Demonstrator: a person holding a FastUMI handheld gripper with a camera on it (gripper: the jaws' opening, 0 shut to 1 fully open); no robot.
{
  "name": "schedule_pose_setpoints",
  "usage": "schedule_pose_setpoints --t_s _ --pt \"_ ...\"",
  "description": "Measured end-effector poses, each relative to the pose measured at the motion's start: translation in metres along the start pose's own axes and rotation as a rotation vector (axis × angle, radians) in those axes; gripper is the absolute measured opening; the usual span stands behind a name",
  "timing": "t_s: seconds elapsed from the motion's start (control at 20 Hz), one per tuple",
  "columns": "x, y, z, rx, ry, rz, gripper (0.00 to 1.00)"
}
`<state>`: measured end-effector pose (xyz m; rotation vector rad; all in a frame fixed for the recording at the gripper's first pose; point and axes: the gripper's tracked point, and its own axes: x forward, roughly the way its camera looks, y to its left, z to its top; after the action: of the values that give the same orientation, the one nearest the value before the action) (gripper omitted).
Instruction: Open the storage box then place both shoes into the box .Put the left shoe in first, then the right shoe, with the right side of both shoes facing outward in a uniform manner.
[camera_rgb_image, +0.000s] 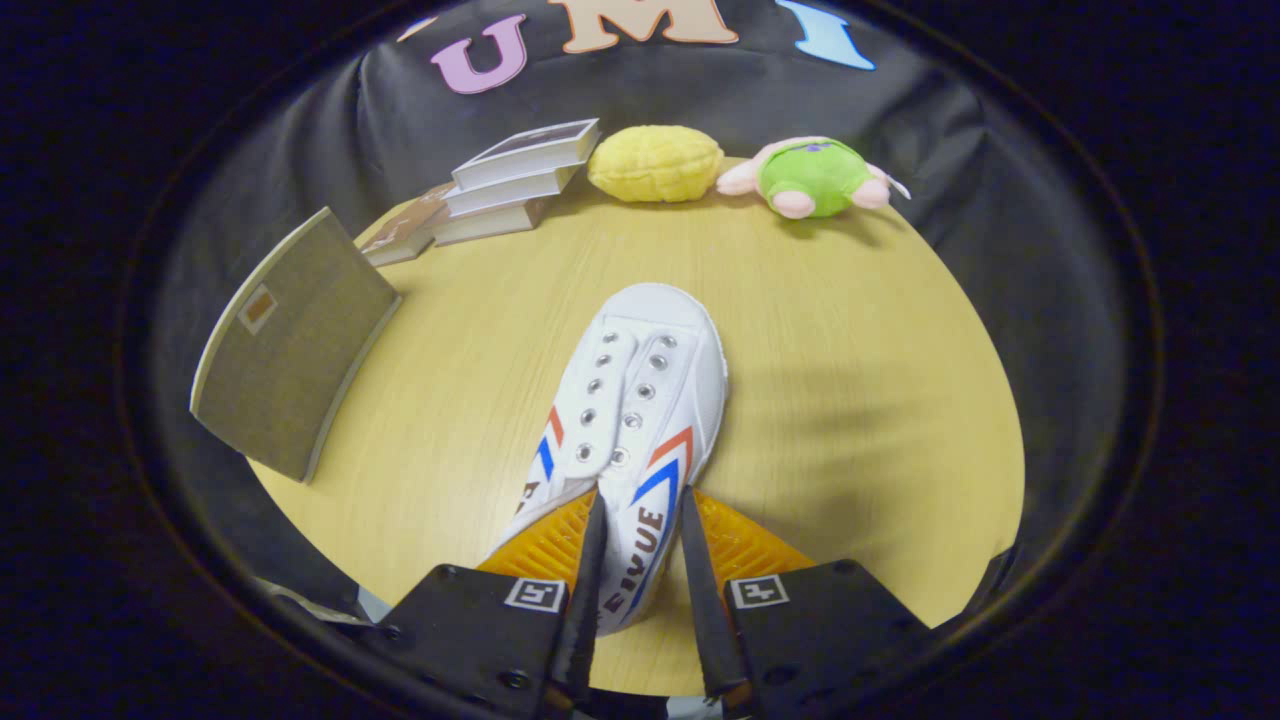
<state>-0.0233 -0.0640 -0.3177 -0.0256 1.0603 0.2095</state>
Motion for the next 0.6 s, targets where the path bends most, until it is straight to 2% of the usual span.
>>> schedule_pose_setpoints --t_s 0.1,0.15,0.2,0.25,0.6 --pt "-0.001 -0.003 0.001 0.041 0.002 -0.028 0.45" --pt "-0.001 -0.004 -0.001 0.055 0.012 -0.036 0.27" --pt "-0.003 -0.015 0.001 0.098 0.0 -0.075 0.27" --pt "-0.007 -0.015 0.002 0.127 0.003 -0.072 0.07" --pt "-0.02 -0.005 0.013 0.34 -0.016 -0.03 0.07"
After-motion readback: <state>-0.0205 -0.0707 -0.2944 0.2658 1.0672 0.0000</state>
